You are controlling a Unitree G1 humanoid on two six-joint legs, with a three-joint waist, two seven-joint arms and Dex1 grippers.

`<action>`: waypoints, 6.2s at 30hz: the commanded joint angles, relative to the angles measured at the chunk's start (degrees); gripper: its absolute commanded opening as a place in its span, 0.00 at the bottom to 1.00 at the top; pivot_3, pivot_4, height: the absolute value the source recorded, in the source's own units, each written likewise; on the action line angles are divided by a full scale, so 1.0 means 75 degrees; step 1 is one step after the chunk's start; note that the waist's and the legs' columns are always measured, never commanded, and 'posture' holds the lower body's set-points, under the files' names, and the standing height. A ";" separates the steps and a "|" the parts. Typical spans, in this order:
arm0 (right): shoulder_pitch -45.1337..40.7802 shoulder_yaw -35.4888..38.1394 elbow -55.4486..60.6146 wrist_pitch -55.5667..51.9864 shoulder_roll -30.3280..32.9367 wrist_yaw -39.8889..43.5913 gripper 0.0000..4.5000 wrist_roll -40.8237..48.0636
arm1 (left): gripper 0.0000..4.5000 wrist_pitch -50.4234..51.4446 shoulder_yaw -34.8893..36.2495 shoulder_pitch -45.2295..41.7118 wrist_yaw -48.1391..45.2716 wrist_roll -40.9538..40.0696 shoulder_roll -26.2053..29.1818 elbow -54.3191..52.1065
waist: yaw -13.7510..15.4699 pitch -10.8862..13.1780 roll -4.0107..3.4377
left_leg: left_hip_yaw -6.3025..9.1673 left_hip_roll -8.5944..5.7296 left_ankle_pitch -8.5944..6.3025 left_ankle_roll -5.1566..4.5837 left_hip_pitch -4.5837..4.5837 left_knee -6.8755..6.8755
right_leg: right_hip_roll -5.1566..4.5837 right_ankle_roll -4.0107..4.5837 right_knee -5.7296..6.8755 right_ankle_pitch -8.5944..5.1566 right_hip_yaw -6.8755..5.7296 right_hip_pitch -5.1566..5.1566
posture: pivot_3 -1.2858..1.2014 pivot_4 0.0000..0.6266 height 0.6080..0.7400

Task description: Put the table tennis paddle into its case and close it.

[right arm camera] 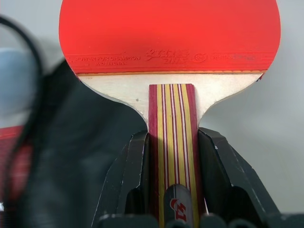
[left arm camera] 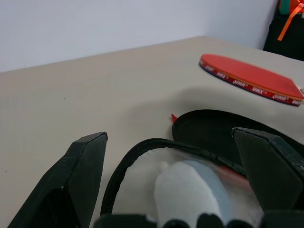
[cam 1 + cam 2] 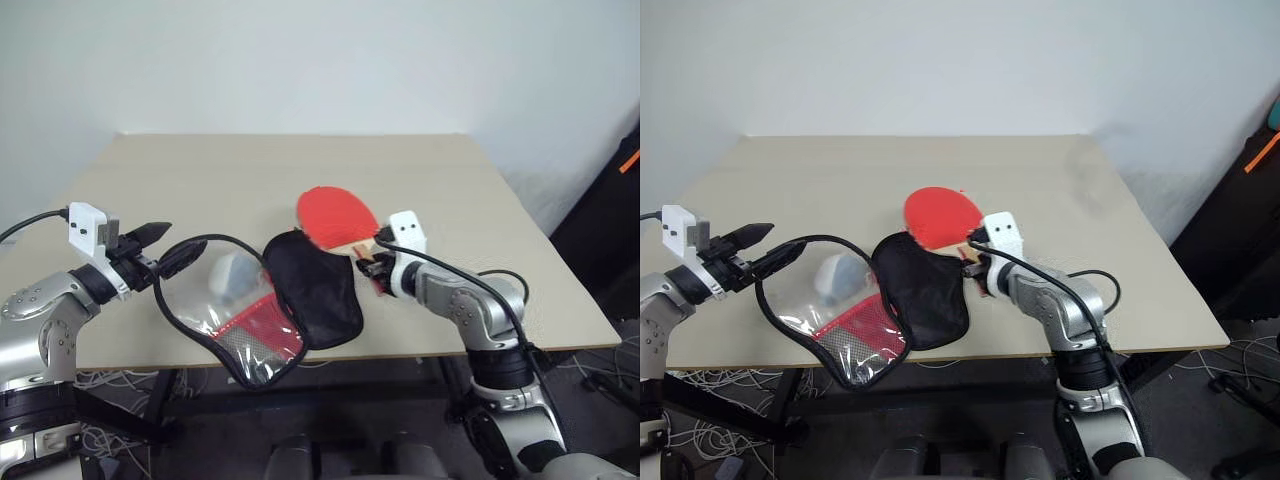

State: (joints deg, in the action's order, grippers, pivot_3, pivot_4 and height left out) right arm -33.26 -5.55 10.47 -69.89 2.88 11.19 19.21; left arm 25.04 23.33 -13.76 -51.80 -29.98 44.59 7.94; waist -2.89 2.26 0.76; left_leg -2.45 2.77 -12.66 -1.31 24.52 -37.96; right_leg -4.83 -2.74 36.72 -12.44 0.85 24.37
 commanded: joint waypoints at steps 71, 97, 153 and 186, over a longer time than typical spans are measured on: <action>-0.0394 0.0495 0.1227 0.0813 0.2074 0.2557 0.99 0.0815 | 1.00 -0.0104 0.0769 0.0462 -0.0636 -0.0162 0.0974 0.0339 | -0.0016 0.0001 0.0000 | -0.0001 0.0001 -0.0016 0.0038 -0.0002 0.0016 | -0.0005 -0.0005 -0.0011 -0.0008 -0.0011 0.0006 | 0.52 0.00 1.00; 0.0980 0.0717 0.1290 0.3219 0.5710 0.5256 0.99 0.0721 | 1.00 -0.0456 0.0712 0.1403 -0.1396 0.0009 0.0797 0.1138 | 0.0012 0.0004 0.0005 | -0.0010 0.0007 -0.0019 0.0037 -0.0006 0.0007 | -0.0013 -0.0008 -0.0019 -0.0033 -0.0010 0.0006 | 0.52 0.00 1.00; 0.1072 0.0766 0.1486 0.2720 0.5274 0.4201 0.99 0.0880 | 1.00 0.4010 -0.2096 0.0960 0.1500 -0.1844 -0.2710 -0.2207 | 0.0054 0.0001 0.0003 | 0.0018 -0.0016 0.0000 -0.0011 -0.0008 -0.0022 | -0.0002 -0.0021 -0.0011 -0.0036 0.0002 -0.0027 | 0.52 0.00 1.00; 0.1285 0.0860 0.2030 0.2166 0.4845 0.3442 0.99 0.1185 | 1.00 0.6069 -0.1540 0.0984 0.3430 -0.2805 -0.3349 -0.2153 | 0.0066 -0.0023 -0.0038 | 0.0021 -0.0020 -0.0013 -0.0014 -0.0134 0.0012 | -0.0010 -0.0021 -0.0085 -0.0043 -0.0008 -0.0146 | 0.52 0.00 1.00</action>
State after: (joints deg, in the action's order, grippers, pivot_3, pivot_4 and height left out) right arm -22.42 -0.73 23.69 -53.73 39.41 37.53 27.27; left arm 69.39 13.46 -5.79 -27.99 -51.78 20.49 -9.80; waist -2.40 2.09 0.48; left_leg -2.29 2.62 -12.81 -1.35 23.52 -37.87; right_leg -4.90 -2.90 36.04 -12.76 0.80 23.24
